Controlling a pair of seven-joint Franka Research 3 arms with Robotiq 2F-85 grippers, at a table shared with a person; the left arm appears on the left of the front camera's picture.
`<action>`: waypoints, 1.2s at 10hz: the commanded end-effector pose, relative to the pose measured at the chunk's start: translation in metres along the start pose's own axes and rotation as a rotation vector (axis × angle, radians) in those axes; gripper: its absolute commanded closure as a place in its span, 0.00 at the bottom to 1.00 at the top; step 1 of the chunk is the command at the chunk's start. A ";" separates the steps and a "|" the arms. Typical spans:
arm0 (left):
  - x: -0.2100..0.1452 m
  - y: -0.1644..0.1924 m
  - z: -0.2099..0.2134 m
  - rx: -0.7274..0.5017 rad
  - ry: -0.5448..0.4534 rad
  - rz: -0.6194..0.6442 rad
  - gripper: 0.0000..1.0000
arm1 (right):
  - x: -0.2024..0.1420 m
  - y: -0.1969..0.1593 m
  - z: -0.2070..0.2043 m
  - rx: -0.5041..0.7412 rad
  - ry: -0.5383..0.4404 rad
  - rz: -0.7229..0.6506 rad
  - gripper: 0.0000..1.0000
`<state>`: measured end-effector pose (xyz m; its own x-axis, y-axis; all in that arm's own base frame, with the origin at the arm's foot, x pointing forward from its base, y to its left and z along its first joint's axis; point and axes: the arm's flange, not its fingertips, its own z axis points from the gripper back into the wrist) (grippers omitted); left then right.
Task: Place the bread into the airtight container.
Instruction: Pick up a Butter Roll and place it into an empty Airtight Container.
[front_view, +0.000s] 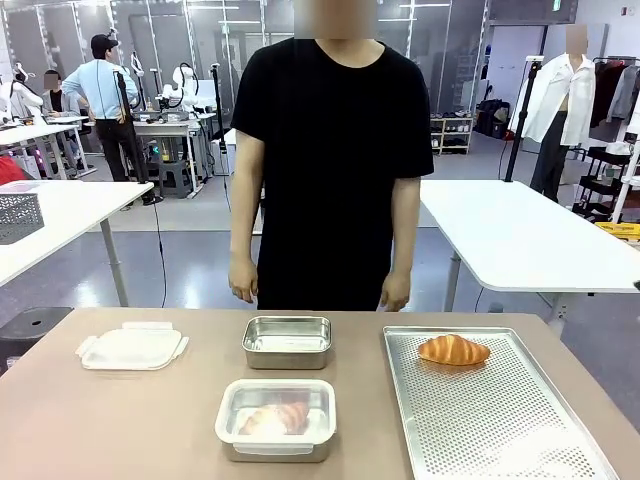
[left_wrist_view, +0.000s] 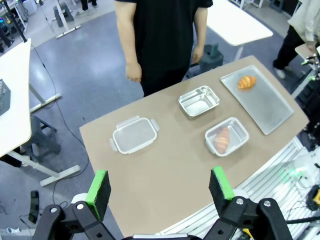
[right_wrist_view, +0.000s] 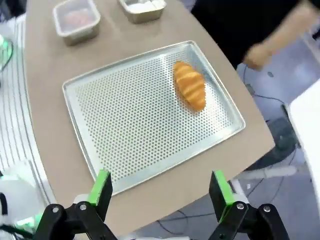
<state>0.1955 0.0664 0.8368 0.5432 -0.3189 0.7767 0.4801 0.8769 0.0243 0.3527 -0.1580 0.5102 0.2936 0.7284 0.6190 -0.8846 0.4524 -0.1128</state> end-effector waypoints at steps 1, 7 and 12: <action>0.002 0.000 0.001 0.002 0.000 -0.002 0.00 | 0.016 -0.017 -0.008 0.004 0.080 0.146 0.02; 0.002 0.000 0.001 0.002 0.000 -0.002 0.00 | 0.143 -0.023 -0.142 0.053 0.319 0.414 0.02; 0.002 0.000 0.001 0.002 0.000 -0.002 0.00 | 0.137 -0.047 -0.231 0.083 0.381 0.398 0.02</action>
<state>0.1956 0.0665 0.8368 0.5433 -0.3187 0.7767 0.4799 0.8770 0.0242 0.5141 0.0406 0.4155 0.0031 0.9732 0.2297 -0.9788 0.0499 -0.1985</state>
